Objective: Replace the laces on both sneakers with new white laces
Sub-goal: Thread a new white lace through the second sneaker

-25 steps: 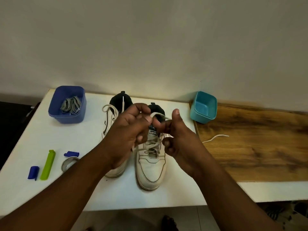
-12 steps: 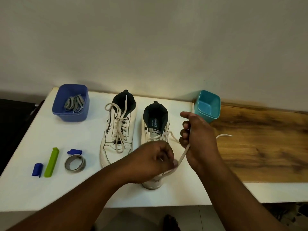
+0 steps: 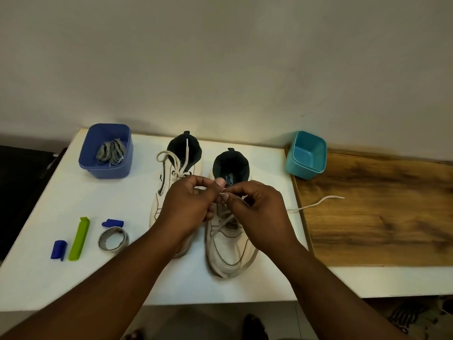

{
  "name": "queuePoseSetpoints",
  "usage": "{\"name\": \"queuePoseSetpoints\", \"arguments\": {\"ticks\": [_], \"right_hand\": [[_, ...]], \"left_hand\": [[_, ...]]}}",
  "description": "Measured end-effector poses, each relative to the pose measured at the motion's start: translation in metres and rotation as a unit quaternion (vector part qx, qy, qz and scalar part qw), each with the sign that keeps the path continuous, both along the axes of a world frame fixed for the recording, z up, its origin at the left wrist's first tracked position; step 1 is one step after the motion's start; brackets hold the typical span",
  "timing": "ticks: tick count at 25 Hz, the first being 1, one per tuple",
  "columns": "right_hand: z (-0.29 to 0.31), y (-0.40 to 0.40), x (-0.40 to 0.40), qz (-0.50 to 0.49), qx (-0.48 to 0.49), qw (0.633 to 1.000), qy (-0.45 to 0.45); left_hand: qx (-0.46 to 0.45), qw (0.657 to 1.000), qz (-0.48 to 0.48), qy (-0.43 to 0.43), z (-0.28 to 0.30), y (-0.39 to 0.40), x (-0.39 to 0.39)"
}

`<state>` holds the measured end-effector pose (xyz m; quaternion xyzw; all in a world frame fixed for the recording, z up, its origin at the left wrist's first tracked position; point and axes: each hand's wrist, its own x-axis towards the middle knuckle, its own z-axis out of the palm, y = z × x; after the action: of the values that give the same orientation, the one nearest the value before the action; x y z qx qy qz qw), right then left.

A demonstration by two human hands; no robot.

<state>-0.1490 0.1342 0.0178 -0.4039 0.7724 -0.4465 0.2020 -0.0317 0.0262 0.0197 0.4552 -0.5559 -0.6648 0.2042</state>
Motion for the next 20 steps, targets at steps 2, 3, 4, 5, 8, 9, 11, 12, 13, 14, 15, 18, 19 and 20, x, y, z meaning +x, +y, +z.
{"name": "queuePoseSetpoints", "arguments": {"ticks": [2,3,4,5,8,9,11,12,13,14,15,18,19,20], "right_hand": [[-0.003,-0.001,-0.003,-0.045,0.012,0.999,0.018],[-0.005,-0.002,-0.004,-0.063,0.025,0.997,0.035],[-0.007,-0.003,-0.006,-0.071,0.035,0.996,0.047],[-0.009,-0.005,-0.007,-0.069,0.043,0.995,0.054],[-0.016,-0.007,-0.006,-0.04,0.076,0.992,0.095],[-0.018,-0.007,-0.007,-0.033,0.085,0.989,0.117],[-0.022,-0.008,-0.008,-0.028,0.086,0.986,0.139],[-0.024,-0.009,-0.008,-0.032,0.079,0.987,0.134],[-0.025,-0.009,-0.008,-0.038,0.072,0.989,0.124],[-0.026,-0.01,-0.008,-0.044,0.067,0.99,0.117],[-0.027,-0.011,-0.006,-0.047,0.065,0.99,0.117],[-0.028,-0.013,-0.002,-0.051,0.07,0.985,0.147],[-0.028,-0.014,-0.002,-0.052,0.073,0.984,0.154],[-0.029,-0.015,-0.001,-0.053,0.077,0.983,0.16]], "left_hand": [[-0.089,0.994,0.023,-0.059,-0.006,-0.005,-0.002],[-0.145,0.983,0.014,-0.109,-0.01,-0.006,-0.003],[-0.196,0.968,-0.005,-0.155,-0.013,-0.005,-0.005],[-0.232,0.954,-0.023,-0.189,-0.016,-0.004,-0.006],[-0.266,0.943,-0.049,-0.193,-0.022,-0.004,-0.008],[-0.253,0.951,-0.053,-0.169,-0.023,-0.005,-0.008],[-0.199,0.971,-0.061,-0.116,-0.025,-0.008,-0.007],[-0.172,0.978,-0.063,-0.098,-0.025,-0.01,-0.007],[-0.144,0.984,-0.063,-0.085,-0.025,-0.01,-0.007],[-0.119,0.988,-0.06,-0.076,-0.024,-0.011,-0.007],[-0.099,0.991,-0.058,-0.071,-0.024,-0.011,-0.007],[-0.065,0.994,-0.057,-0.064,-0.02,-0.01,-0.006],[-0.058,0.995,-0.055,-0.062,-0.019,-0.01,-0.006],[-0.052,0.995,-0.055,-0.061,-0.018,-0.01,-0.006]]}}
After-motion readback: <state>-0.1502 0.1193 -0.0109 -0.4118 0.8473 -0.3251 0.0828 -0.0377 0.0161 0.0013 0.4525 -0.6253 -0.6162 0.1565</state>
